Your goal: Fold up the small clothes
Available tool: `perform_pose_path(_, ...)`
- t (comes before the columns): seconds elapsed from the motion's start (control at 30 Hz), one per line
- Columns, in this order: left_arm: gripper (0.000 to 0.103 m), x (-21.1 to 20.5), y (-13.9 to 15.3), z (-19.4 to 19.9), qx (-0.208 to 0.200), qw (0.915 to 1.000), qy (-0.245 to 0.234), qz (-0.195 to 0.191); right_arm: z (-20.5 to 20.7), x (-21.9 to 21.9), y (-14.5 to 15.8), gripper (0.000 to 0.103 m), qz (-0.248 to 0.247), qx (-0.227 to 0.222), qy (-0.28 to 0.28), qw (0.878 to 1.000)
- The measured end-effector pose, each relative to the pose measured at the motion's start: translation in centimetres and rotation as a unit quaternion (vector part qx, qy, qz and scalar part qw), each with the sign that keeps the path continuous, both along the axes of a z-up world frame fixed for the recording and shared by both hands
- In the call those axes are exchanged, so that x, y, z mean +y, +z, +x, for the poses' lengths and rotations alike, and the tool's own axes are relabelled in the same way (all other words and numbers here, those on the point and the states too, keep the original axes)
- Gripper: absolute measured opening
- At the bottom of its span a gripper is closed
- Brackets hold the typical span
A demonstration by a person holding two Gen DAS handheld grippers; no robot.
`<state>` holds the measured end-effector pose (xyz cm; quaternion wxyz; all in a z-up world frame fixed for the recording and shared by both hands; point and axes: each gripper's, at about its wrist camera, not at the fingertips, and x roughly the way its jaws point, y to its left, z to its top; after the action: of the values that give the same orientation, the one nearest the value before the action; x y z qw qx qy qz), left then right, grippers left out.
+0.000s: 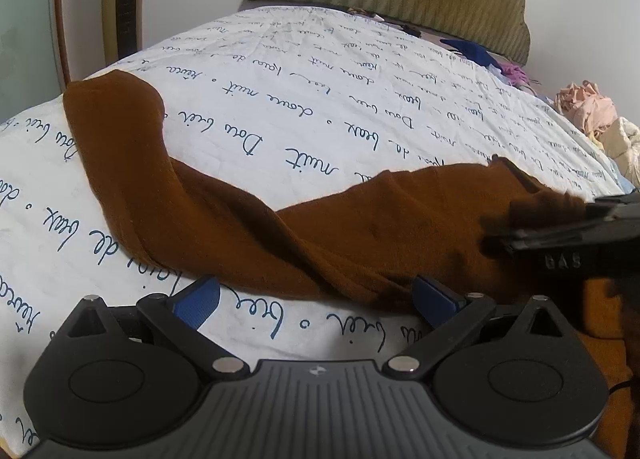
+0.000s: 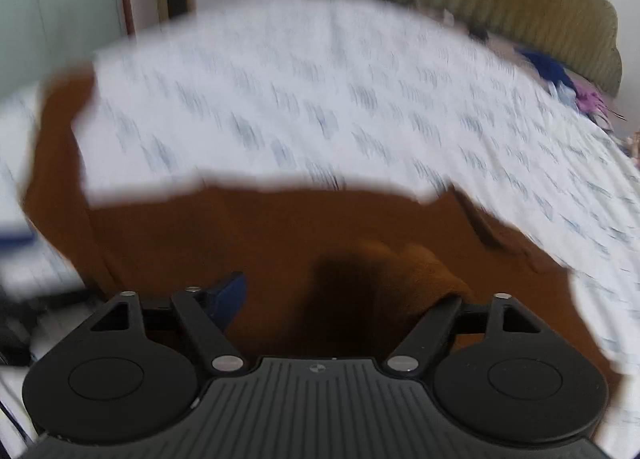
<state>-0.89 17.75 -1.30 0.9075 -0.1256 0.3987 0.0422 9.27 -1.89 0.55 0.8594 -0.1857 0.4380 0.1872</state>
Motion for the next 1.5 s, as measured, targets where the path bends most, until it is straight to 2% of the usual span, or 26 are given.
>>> perform_pose_path(0.03, 0.103, 0.0, 0.0, -0.1, -0.003, 1.0, -0.003, 0.001, -0.1, -0.6, 0.4, 0.072, 0.0, 0.004, -0.011, 1.0)
perform_pose_path(0.07, 0.103, 0.0, 0.1, -0.2, -0.008, 0.9999, -0.005, 0.002, -0.3, -1.7, 1.0, 0.072, 0.02, 0.018, -0.029, 0.999)
perform_pose_path(0.17, 0.103, -0.2, 0.2, -0.3, -0.014, 0.9998, -0.01, 0.001, -0.6, -6.3, 3.2, 0.077, 0.134, 0.062, -0.097, 0.984)
perform_pose_path(0.27, 0.103, -0.3, 0.1, -0.4, -0.019, 0.9996, -0.019, -0.004, -1.7, -10.4, 4.4, 0.079, 0.191, 0.044, -0.158, 0.968)
perform_pose_path(0.3, 0.103, -0.3, 0.1, -0.4, -0.02, 0.9996, -0.021, -0.006, -1.7, -11.6, 4.5, 0.079, 0.225, 0.042, -0.167, 0.959)
perform_pose_path(0.37, 0.103, -0.5, 0.2, -0.2, -0.019, 0.9996, -0.021, -0.008, -1.7, -14.0, 4.0, 0.077, 0.294, 0.051, -0.206, 0.932)
perform_pose_path(0.47, 0.103, -1.2, 0.6, 0.2, -0.029, 0.999, -0.031, -0.014, -1.2, -16.3, 1.7, 0.077, 0.327, 0.038, -0.273, 0.904)
perform_pose_path(0.57, 0.103, -2.8, 1.1, 0.8, -0.034, 0.9979, -0.054, -0.008, 0.0, -18.9, -1.9, 0.074, 0.361, 0.056, -0.339, 0.867)
perform_pose_path(0.63, 0.103, -4.2, 1.2, 1.2, -0.034, 0.9972, -0.066, 0.008, 0.6, -20.2, -4.1, 0.07, 0.395, 0.075, -0.354, 0.844)
perform_pose_path(0.73, 0.103, -6.1, 0.9, 2.0, -0.024, 0.9956, -0.082, 0.037, 0.8, -20.7, -5.1, 0.069, 0.437, 0.077, -0.351, 0.825)
perform_pose_path(0.77, 0.103, -6.4, 0.8, 2.1, -0.021, 0.9951, -0.088, 0.041, 0.7, -20.6, -5.0, 0.065, 0.447, 0.078, -0.35, 0.819)
perform_pose_path(0.8, 0.103, -6.6, 0.7, 2.1, -0.02, 0.9948, -0.091, 0.042, 0.6, -20.2, -4.8, 0.055, 0.452, 0.079, -0.345, 0.819)
perform_pose_path(0.83, 0.103, -6.6, 0.6, 1.9, -0.02, 0.9947, -0.092, 0.041, 0.6, -19.7, -4.7, 0.05, 0.447, 0.084, -0.336, 0.825)
perform_pose_path(0.87, 0.103, -6.4, 0.6, 1.7, -0.022, 0.9948, -0.091, 0.04, 0.7, -19.1, -4.5, 0.038, 0.439, 0.092, -0.33, 0.83)
perform_pose_path(0.9, 0.103, -6.2, 0.6, 1.5, -0.022, 0.9951, -0.088, 0.04, 0.6, -18.6, -4.6, 0.026, 0.434, 0.101, -0.33, 0.832)
perform_pose_path(0.97, 0.103, -5.4, 0.7, 1.2, -0.019, 0.9959, -0.081, 0.036, 0.5, -17.6, -4.7, 0.014, 0.444, 0.116, -0.32, 0.828)
perform_pose_path(1.0, 0.103, -4.9, 0.8, 1.0, -0.02, 0.9963, -0.077, 0.034, 0.6, -16.9, -4.6, 0.014, 0.441, 0.117, -0.319, 0.831)
perform_pose_path(1.17, 0.103, -1.4, 1.4, -0.7, -0.026, 0.9986, -0.041, 0.02, 1.3, -11.9, -2.6, 0.014, 0.415, 0.106, -0.271, 0.862)
perform_pose_path(1.33, 0.103, 2.4, 2.0, -2.7, -0.036, 0.999, 0.005, 0.027, 2.6, -3.0, 0.1, 0.013, 0.371, 0.099, -0.176, 0.906)
perform_pose_path(1.37, 0.103, 3.3, 2.1, -2.9, -0.036, 0.9988, 0.016, 0.028, 2.8, -0.9, 0.2, 0.013, 0.349, 0.101, -0.157, 0.918)
perform_pose_path(1.43, 0.103, 5.0, 2.3, -3.3, -0.038, 0.9981, 0.039, 0.03, 2.7, 3.6, 0.5, 0.027, 0.26, 0.085, -0.118, 0.955)
perform_pose_path(1.47, 0.103, 6.1, 2.4, -3.6, -0.04, 0.9973, 0.055, 0.03, 2.2, 5.7, 0.7, 0.06, 0.202, 0.062, -0.107, 0.972)
perform_pose_path(1.5, 0.103, 7.2, 2.4, -3.9, -0.041, 0.9961, 0.071, 0.03, 1.5, 7.3, 1.0, 0.08, 0.156, 0.034, -0.103, 0.982)
